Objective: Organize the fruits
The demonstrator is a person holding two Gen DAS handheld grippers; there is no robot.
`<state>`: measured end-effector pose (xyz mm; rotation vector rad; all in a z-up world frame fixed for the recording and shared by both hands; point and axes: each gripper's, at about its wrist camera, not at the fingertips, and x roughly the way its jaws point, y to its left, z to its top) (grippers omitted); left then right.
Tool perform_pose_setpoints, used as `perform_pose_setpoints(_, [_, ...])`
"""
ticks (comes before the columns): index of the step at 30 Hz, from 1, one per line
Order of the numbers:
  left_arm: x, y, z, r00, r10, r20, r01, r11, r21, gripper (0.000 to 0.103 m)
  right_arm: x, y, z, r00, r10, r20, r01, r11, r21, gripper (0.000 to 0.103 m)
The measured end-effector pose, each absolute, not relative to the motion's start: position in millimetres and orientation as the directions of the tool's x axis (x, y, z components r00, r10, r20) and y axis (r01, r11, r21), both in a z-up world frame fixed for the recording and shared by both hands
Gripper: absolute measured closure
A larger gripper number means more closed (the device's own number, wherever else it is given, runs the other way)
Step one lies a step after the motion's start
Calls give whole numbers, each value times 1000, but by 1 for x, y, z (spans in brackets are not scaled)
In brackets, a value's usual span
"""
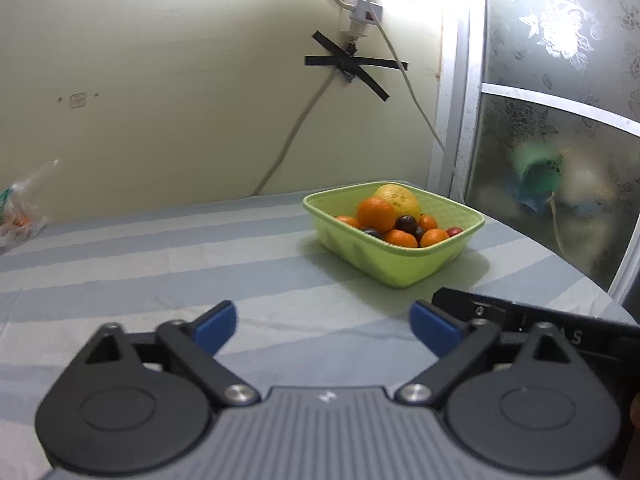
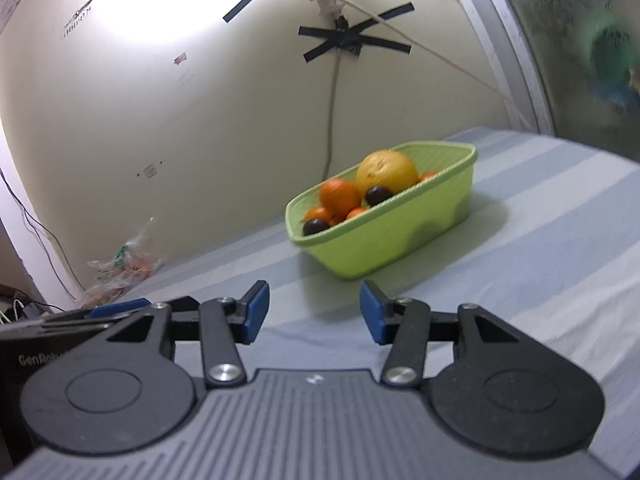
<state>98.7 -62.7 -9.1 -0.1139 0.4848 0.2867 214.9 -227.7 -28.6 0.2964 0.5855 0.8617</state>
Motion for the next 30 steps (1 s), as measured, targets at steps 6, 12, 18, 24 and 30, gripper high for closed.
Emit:
perform_pose_setpoints(6, [84, -58, -3, 852, 281, -441, -324, 946, -23, 0, 212, -222, -23, 473, 790, -389, -613, 612, 499, 50])
perform_pose_setpoints(12, [80, -53, 0, 830, 314, -461, -353, 935, 1, 0, 208, -219, -17, 458, 793, -402, -606, 609, 511, 50])
perform_pose_setpoints(18, [73, -55, 0, 828, 358, -431, -376, 926, 47, 0, 205, -215, -15, 452, 789, -417, -596, 614, 517, 50])
perform_pose_setpoints(24, [70, -60, 2, 831, 393, -394, -382, 918, 110, 0, 204, -215, -14, 451, 785, -425, -582, 619, 528, 50])
perform_pose_setpoints(30, [69, -64, 2, 823, 416, -388, -389, 909, 149, 0, 204, -216, -13, 424, 793, -437, -570, 609, 552, 49])
